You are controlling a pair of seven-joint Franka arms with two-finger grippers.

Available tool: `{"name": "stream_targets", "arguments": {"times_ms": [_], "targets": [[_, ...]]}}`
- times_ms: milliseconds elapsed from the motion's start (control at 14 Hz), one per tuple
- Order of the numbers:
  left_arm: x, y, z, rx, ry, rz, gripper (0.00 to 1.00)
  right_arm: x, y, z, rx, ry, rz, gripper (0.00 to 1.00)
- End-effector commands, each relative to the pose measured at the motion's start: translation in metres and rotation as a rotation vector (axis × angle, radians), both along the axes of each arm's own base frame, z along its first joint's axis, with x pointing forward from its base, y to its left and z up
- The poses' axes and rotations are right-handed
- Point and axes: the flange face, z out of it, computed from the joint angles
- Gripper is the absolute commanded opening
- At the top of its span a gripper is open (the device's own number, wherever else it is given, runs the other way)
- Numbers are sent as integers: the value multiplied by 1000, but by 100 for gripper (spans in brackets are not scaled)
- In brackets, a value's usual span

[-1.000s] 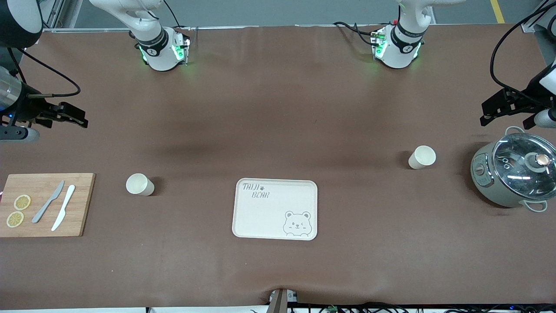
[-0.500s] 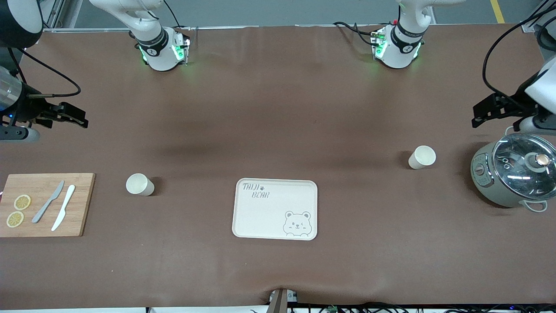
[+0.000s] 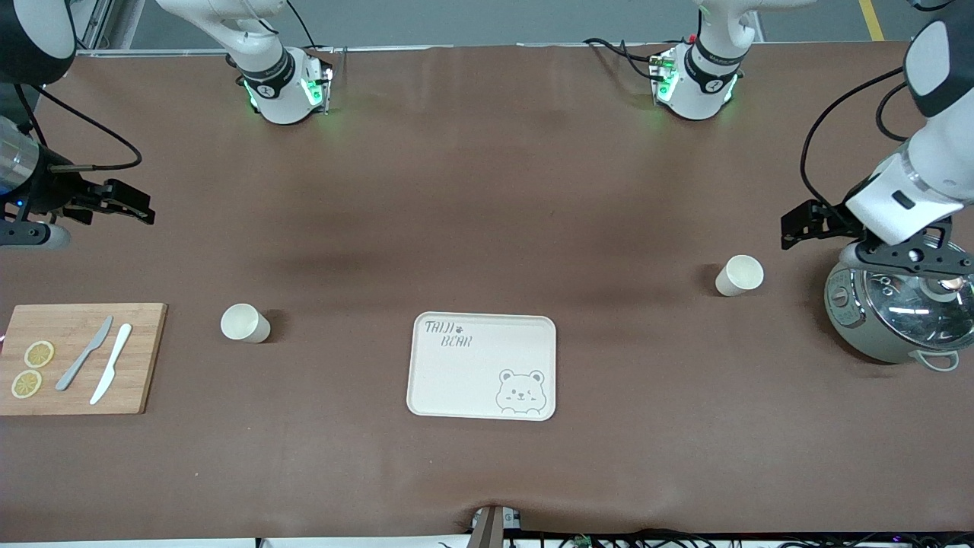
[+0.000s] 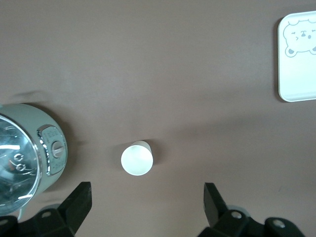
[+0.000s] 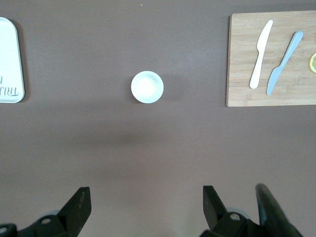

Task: Place white IKEA cup upright on tray with both arms
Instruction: 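Move the left gripper down over the white cup near the pot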

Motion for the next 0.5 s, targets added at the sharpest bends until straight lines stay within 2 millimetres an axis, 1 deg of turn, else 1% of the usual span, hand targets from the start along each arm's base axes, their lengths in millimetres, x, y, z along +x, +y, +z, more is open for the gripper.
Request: {"name": "stream_targets", "arguments": {"times_ms": [0,214,429], "targets": [[-5,-6,-23,-20,-16,10,100,0,3,0,-19,-2,-12,100],[-8,-15,-54,-23,-25,2,100,0,3,0,-17,-2,-12,100],[-13,-13,-81,-22,-43,4,100,0,4,0,-17,-2,-11,100]]}}
